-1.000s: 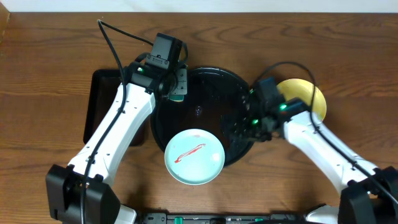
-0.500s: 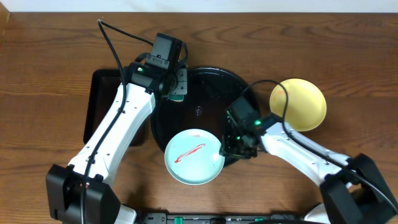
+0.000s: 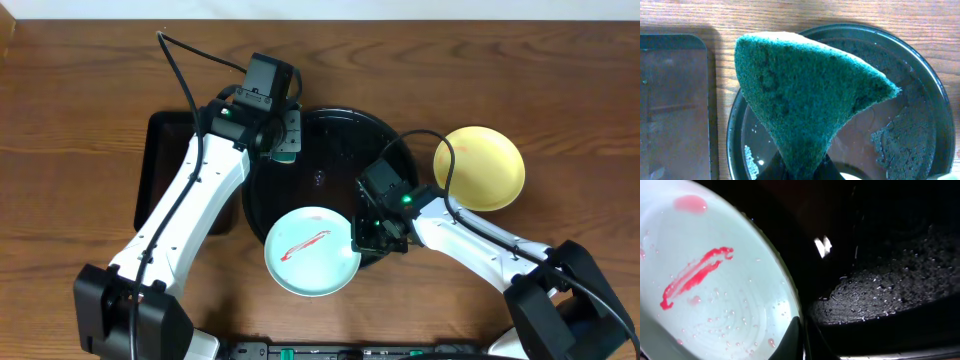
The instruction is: Clean dirty plates on tray and stack at the side
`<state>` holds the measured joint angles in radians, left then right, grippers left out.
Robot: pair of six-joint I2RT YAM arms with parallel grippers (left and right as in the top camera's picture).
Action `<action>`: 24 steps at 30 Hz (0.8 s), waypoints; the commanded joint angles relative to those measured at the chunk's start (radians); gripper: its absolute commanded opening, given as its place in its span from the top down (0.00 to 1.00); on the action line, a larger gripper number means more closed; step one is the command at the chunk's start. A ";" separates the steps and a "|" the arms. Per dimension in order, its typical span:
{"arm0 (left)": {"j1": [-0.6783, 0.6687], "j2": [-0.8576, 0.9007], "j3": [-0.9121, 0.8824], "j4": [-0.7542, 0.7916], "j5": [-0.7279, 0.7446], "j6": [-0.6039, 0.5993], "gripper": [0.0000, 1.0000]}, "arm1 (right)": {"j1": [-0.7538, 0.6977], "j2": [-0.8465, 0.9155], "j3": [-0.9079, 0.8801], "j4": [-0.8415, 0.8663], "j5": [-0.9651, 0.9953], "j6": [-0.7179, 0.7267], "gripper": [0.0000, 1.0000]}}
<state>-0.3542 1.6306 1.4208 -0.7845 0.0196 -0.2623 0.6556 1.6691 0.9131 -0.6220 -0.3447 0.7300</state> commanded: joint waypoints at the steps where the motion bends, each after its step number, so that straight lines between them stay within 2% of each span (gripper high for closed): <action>1: 0.006 0.010 0.003 0.000 -0.012 -0.005 0.93 | -0.021 -0.007 0.040 0.001 0.065 -0.048 0.99; 7: 0.006 0.010 0.003 0.000 -0.013 -0.005 0.93 | -0.055 -0.017 0.150 0.010 0.209 -0.171 0.99; 12: 0.006 0.010 0.003 0.000 -0.012 -0.005 0.93 | -0.060 -0.001 0.160 0.066 0.377 -0.217 0.99; 19: 0.006 0.010 0.003 0.000 -0.012 -0.005 0.93 | -0.097 0.096 0.161 0.142 0.367 -0.327 0.98; 22: 0.006 0.010 0.003 0.001 -0.012 -0.005 0.93 | -0.131 0.100 0.161 0.177 0.338 -0.354 0.94; 23: 0.006 0.010 0.003 0.001 -0.012 -0.005 0.93 | -0.143 0.100 0.165 0.188 0.333 -0.354 0.90; 24: 0.006 0.010 0.003 0.001 -0.012 -0.005 0.93 | -0.157 0.100 0.174 0.194 0.328 -0.353 0.80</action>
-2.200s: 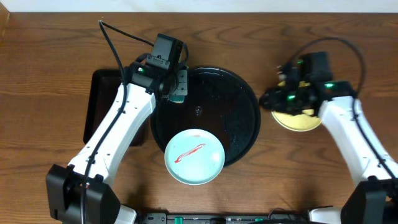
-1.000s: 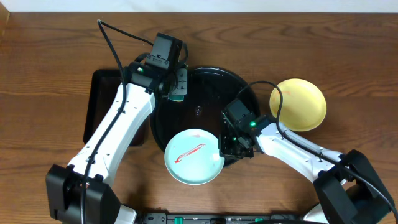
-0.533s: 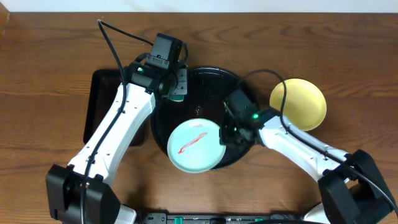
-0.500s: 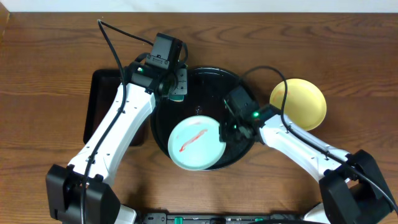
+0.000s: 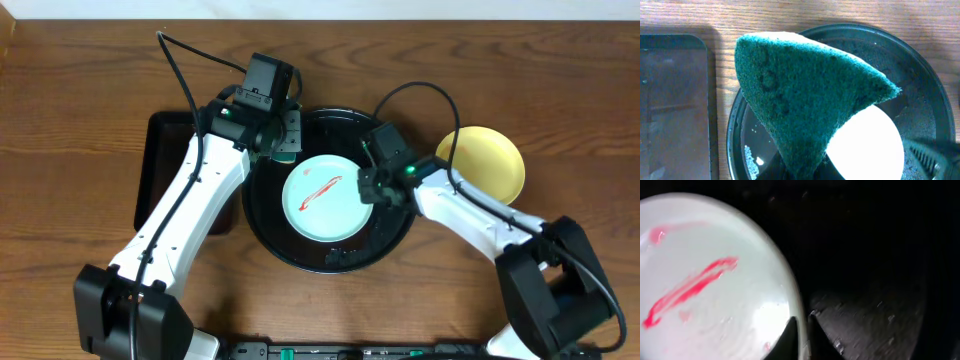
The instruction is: Clean dirty plates on tray and stack at the side
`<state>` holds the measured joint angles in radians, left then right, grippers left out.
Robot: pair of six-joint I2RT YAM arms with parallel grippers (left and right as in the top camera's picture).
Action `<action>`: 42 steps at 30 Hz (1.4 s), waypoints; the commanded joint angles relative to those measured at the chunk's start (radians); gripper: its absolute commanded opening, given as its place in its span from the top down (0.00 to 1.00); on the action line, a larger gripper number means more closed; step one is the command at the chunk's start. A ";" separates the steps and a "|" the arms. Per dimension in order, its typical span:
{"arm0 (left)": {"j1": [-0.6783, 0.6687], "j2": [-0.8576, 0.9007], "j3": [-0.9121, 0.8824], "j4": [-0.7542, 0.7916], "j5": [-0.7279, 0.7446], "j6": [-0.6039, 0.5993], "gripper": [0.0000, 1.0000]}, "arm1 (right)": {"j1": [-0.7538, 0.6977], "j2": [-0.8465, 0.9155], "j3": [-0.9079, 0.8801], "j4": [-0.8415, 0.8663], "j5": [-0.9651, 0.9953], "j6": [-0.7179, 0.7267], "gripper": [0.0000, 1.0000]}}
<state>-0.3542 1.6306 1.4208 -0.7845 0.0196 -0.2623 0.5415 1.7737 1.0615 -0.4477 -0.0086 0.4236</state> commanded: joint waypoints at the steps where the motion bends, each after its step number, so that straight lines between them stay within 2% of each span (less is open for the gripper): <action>1: 0.006 0.010 0.003 0.002 -0.012 -0.005 0.93 | -0.056 -0.004 0.034 0.022 -0.018 -0.038 0.67; 2: 0.006 0.010 0.003 0.002 -0.012 -0.005 0.93 | -0.069 -0.004 0.042 0.021 -0.029 -0.025 0.54; 4: 0.006 0.010 0.003 0.001 -0.012 -0.005 0.92 | -0.093 -0.005 0.060 0.005 -0.082 0.003 0.36; 5: 0.006 0.010 0.003 0.001 -0.012 -0.005 0.93 | -0.105 -0.005 0.071 -0.016 -0.122 0.028 0.31; 8: 0.006 0.010 0.003 0.001 -0.012 -0.005 0.92 | -0.108 -0.004 0.077 -0.101 -0.262 0.146 0.25; 9: 0.006 0.010 0.003 0.001 -0.012 -0.005 0.92 | -0.101 -0.004 0.075 -0.127 -0.277 0.170 0.26; 10: 0.006 0.010 0.003 0.001 -0.012 -0.005 0.93 | -0.089 -0.004 0.070 -0.158 -0.282 0.193 0.32; 11: 0.006 0.010 0.003 0.001 -0.012 -0.005 0.92 | -0.076 -0.004 0.066 -0.177 -0.280 0.204 0.43; 13: 0.006 0.010 0.003 0.001 -0.012 -0.005 0.93 | -0.037 -0.004 0.047 -0.195 -0.275 0.225 0.59; 20: 0.006 0.010 0.003 0.000 -0.012 -0.005 0.93 | 0.104 -0.004 -0.057 -0.140 -0.103 0.420 0.59; 24: 0.006 0.010 0.003 0.000 -0.012 -0.005 0.93 | 0.121 -0.004 -0.077 -0.127 -0.071 0.451 0.62; 27: 0.006 0.010 0.003 0.000 -0.012 -0.005 0.92 | 0.118 -0.004 -0.077 -0.106 -0.066 0.451 0.81; 29: 0.006 0.010 0.003 0.000 -0.012 -0.005 0.92 | 0.113 -0.004 -0.077 -0.066 -0.039 0.446 0.99; 34: 0.006 0.010 0.002 0.000 -0.012 -0.005 0.93 | 0.082 -0.004 -0.074 0.043 0.007 0.338 0.99; 38: 0.006 0.010 -0.006 0.000 -0.012 -0.005 0.93 | 0.018 -0.004 -0.064 0.135 0.000 0.157 0.99; 42: 0.006 0.012 -0.015 0.000 -0.012 -0.005 0.93 | -0.055 -0.003 -0.064 0.140 -0.031 0.060 0.99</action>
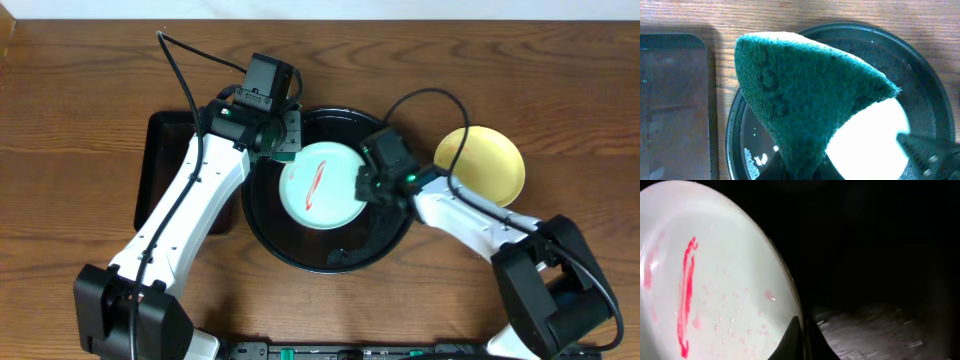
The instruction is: Clean dirty plates on tray and stack at the side
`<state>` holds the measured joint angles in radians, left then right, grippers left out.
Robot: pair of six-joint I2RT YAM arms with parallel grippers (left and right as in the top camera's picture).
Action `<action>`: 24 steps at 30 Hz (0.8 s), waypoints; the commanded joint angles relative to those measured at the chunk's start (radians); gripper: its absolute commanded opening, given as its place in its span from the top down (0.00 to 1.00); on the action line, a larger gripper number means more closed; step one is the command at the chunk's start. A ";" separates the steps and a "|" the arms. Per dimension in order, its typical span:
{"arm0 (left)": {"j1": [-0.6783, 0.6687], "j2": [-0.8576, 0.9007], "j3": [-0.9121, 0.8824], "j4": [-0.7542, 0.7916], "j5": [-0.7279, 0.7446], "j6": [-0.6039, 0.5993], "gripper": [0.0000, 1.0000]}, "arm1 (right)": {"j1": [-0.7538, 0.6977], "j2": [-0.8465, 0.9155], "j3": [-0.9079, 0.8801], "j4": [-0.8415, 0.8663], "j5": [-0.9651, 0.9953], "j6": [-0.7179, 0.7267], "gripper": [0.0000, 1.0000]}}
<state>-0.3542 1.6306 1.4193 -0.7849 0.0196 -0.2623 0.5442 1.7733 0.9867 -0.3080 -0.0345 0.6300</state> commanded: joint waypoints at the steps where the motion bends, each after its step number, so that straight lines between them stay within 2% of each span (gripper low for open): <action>1: 0.006 0.014 -0.015 0.001 -0.011 -0.005 0.93 | -0.075 0.001 0.011 0.002 -0.059 -0.183 0.96; 3: 0.006 0.016 -0.016 0.000 -0.007 -0.005 0.93 | -0.087 0.006 0.011 0.001 -0.116 -0.201 0.88; 5: 0.003 0.016 -0.022 0.005 -0.005 -0.005 0.93 | -0.090 0.007 0.011 -0.004 -0.141 -0.198 0.73; 6: 0.003 0.016 -0.025 0.005 -0.005 -0.005 0.93 | -0.092 0.007 0.011 -0.011 -0.143 -0.180 0.69; 9: 0.003 0.017 -0.047 0.013 -0.005 -0.004 0.93 | -0.093 0.013 0.011 -0.037 -0.148 -0.086 0.64; 13: 0.000 0.017 -0.087 0.042 -0.004 0.003 0.93 | -0.087 0.051 0.011 -0.036 -0.161 0.000 0.74; 19: -0.018 0.018 -0.122 0.088 -0.003 0.076 0.93 | -0.086 0.123 0.011 -0.036 -0.166 0.042 0.97; 24: -0.039 0.049 -0.140 0.127 0.000 0.077 0.93 | -0.087 0.127 0.011 -0.033 -0.166 0.043 0.99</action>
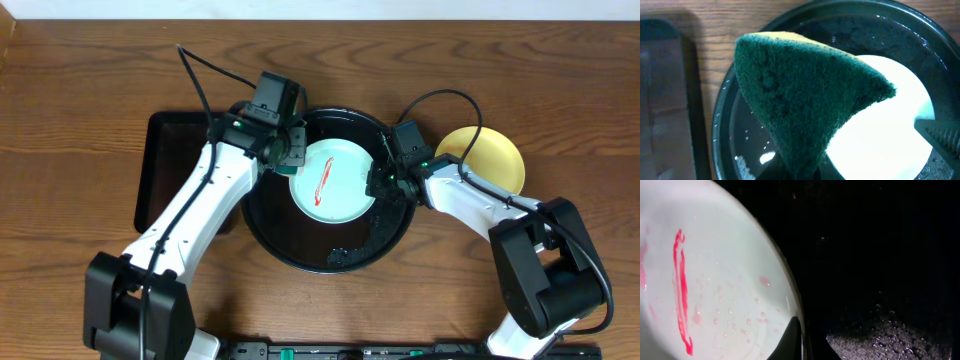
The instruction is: Clean dirty plates on tray and stack at the side
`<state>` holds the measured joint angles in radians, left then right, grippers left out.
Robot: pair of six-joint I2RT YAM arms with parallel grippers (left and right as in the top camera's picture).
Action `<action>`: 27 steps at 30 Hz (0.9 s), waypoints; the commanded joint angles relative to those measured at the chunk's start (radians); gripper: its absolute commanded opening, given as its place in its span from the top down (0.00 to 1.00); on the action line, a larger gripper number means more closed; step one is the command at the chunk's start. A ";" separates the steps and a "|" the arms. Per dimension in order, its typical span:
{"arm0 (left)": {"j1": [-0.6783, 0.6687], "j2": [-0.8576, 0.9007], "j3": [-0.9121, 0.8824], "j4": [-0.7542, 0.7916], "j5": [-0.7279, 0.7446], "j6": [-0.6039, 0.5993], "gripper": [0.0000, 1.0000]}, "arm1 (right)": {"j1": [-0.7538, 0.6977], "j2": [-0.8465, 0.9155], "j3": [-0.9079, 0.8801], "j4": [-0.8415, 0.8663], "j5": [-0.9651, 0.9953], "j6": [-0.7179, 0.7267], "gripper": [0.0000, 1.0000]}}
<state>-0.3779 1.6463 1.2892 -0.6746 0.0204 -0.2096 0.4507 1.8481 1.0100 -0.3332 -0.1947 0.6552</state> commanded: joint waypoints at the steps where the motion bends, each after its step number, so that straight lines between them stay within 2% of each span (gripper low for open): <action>1: -0.023 0.047 -0.010 0.026 0.009 0.035 0.93 | 0.007 0.052 -0.013 -0.008 -0.005 0.018 0.99; 5: -0.059 0.139 -0.010 0.078 0.095 0.116 0.92 | 0.007 0.052 -0.013 -0.011 -0.005 0.017 0.99; 15: -0.077 0.320 -0.010 0.142 0.132 0.132 0.93 | 0.009 0.052 -0.013 -0.011 -0.005 0.010 0.99; 17: -0.077 0.333 -0.010 0.130 0.194 0.131 0.93 | 0.009 0.052 -0.013 -0.010 -0.005 0.010 0.99; 23: -0.078 0.334 -0.010 0.073 0.519 0.130 0.93 | 0.009 0.052 -0.013 -0.010 -0.005 0.010 0.99; 27: -0.077 0.334 -0.009 0.143 0.537 0.130 0.93 | 0.009 0.052 -0.013 -0.007 -0.005 0.009 0.99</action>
<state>-0.4553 1.9694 1.2873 -0.5682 0.4496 -0.0959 0.4511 1.8503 1.0122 -0.3317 -0.1955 0.6666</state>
